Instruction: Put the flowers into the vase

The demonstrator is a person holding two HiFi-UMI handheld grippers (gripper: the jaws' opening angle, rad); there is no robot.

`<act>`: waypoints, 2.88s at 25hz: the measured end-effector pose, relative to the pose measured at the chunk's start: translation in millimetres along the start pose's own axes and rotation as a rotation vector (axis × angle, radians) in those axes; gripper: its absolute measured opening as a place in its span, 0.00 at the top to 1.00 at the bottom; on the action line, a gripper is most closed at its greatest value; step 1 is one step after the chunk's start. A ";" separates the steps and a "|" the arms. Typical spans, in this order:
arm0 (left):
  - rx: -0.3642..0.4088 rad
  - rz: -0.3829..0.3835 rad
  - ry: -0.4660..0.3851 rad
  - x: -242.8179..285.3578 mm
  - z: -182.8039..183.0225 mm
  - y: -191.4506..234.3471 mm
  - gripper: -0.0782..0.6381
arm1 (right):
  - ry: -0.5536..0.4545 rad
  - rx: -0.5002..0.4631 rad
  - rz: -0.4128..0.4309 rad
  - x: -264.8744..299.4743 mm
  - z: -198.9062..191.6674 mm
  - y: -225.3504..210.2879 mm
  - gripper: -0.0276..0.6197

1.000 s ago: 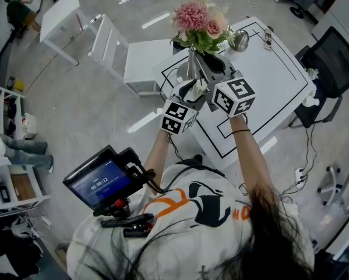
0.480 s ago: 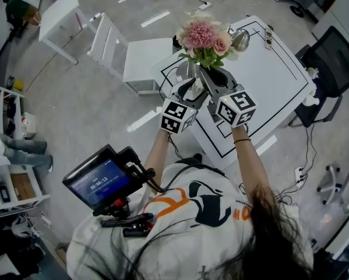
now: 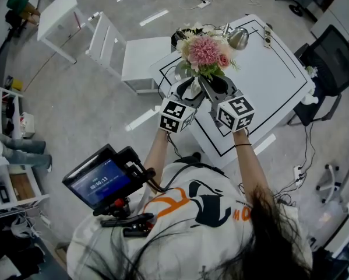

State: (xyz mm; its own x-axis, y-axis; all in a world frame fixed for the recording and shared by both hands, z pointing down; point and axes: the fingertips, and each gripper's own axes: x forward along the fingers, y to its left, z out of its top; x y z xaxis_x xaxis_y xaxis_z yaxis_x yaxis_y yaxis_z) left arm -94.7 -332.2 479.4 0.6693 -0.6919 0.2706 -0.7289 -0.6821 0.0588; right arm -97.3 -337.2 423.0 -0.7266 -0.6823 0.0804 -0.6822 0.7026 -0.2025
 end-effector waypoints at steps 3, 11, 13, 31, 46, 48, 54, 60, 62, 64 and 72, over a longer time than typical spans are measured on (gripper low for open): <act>0.003 -0.001 -0.003 0.5 0.4 -0.6 0.55 | 0.028 0.010 0.006 -4.0 -6.5 -0.4 0.84; -0.005 0.003 -0.012 0.1 0.2 0.5 0.55 | 0.102 0.067 0.052 -11.1 -25.0 7.5 0.69; -0.006 0.002 -0.014 0.2 0.5 0.5 0.55 | 0.089 0.093 0.038 -14.5 -24.2 4.8 0.68; 0.005 0.049 -0.041 -4.6 -1.3 3.3 0.48 | 0.077 0.225 -0.012 -36.1 -33.1 -6.2 0.65; -0.027 0.039 0.007 -17.0 -27.9 -0.7 0.48 | 0.048 0.314 -0.071 -57.5 -48.4 -17.0 0.65; -0.035 0.019 0.010 -19.6 -32.0 -5.8 0.48 | 0.040 0.325 -0.095 -64.5 -52.0 -20.1 0.65; -0.024 -0.026 0.031 -31.4 -41.3 -22.8 0.55 | 0.017 0.353 -0.169 -87.0 -61.0 -23.5 0.65; -0.029 -0.061 0.037 -39.7 -42.8 -45.5 0.64 | 0.009 0.343 -0.221 -108.2 -58.9 -17.6 0.69; -0.031 -0.080 0.039 -37.6 -41.0 -53.0 0.68 | 0.005 0.337 -0.239 -113.6 -56.4 -17.3 0.74; -0.024 -0.103 0.042 -35.3 -37.6 -62.4 0.71 | 0.001 0.331 -0.258 -119.5 -53.9 -17.8 0.77; -0.035 -0.071 -0.026 -36.0 -9.3 -80.9 0.84 | -0.003 0.311 -0.298 -134.7 -44.0 -12.9 0.88</act>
State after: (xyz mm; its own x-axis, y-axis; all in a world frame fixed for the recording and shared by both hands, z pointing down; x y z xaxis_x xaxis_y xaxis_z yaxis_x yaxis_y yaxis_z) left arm -61.2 -249.9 473.8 0.7226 -0.6484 0.2399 -0.6839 -0.7211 0.1111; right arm 5.8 -245.5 457.6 -0.5012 -0.8469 0.1773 -0.8046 0.3808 -0.4555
